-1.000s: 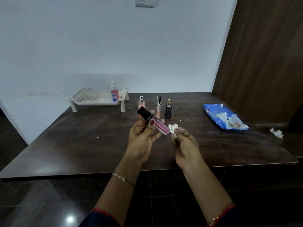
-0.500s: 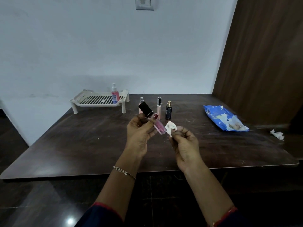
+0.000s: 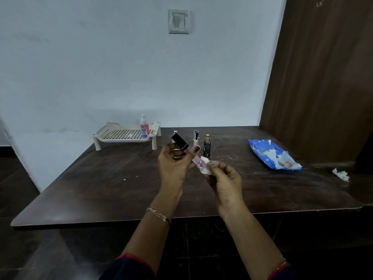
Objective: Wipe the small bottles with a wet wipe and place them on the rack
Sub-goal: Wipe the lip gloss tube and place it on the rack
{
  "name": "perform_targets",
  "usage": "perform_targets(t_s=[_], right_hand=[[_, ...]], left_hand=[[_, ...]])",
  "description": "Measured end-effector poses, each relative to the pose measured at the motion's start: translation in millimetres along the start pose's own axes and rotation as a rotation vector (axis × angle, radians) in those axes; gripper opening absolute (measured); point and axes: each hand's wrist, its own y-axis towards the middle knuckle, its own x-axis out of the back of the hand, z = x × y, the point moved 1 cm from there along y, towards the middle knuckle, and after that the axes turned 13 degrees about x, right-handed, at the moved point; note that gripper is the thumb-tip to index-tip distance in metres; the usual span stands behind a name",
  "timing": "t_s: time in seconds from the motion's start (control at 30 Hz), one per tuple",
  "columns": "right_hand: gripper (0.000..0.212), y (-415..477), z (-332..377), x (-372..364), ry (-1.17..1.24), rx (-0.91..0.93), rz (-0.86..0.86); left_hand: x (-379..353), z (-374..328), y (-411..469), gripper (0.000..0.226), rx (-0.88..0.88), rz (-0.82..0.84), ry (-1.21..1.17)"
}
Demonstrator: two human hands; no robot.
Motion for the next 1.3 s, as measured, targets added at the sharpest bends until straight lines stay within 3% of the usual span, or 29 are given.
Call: perform_targets(t_s=[0.27, 0.4, 0.5, 0.6, 0.7, 0.77, 0.83, 0.93, 1.1, 1.3], right_hand=[[0.016, -9.7, 7.4, -13.6, -0.341, 0.464, 0.177], [0.026, -13.2, 6.7, -15.4, -0.836, 1.012, 0.382], [0.025, -8.6, 4.6, -11.5, -1.14, 1.256, 0.534], [0.028, -6.6, 1.6, -8.3, -1.314, 1.261, 0.627], [0.032, -1.2, -8.4, 1.2, -1.405, 1.13, 0.746], [0.025, 2.9, -15.3, 12.1, -1.316, 0.987, 0.73], [0.021, 7.5, -15.2, 18.2, -1.15, 0.924, 0.604], [0.029, 11.9, -5.0, 1.9, -1.075, 0.994, 0.508], [0.024, 10.4, -6.4, -35.6, -1.179, 1.127, 0.617], [0.021, 7.6, -24.6, -28.2, -1.202, 1.161, 0.596]], left_hand=[[3.6, -8.2, -2.0, 0.033, -0.036, -0.023, 0.068], [6.8, -9.4, -0.5, 0.032, -0.013, -0.073, 0.022], [12.4, -6.5, 6.0, 0.028, 0.054, -0.124, -0.008], [19.5, -2.5, 12.4, 0.027, 0.102, -0.172, -0.019], [23.6, -5.7, 19.8, 0.02, 0.128, -0.171, -0.066], [24.4, -11.0, 26.6, 0.018, 0.109, -0.152, -0.077], [24.2, -14.9, 32.0, 0.018, 0.073, -0.129, -0.046], [23.2, -9.1, 37.0, 0.018, 0.074, -0.117, -0.017], [17.5, 4.8, 38.3, 0.019, 0.07, -0.104, -0.035], [24.2, -6.5, 44.9, 0.015, 0.06, -0.12, -0.025]])
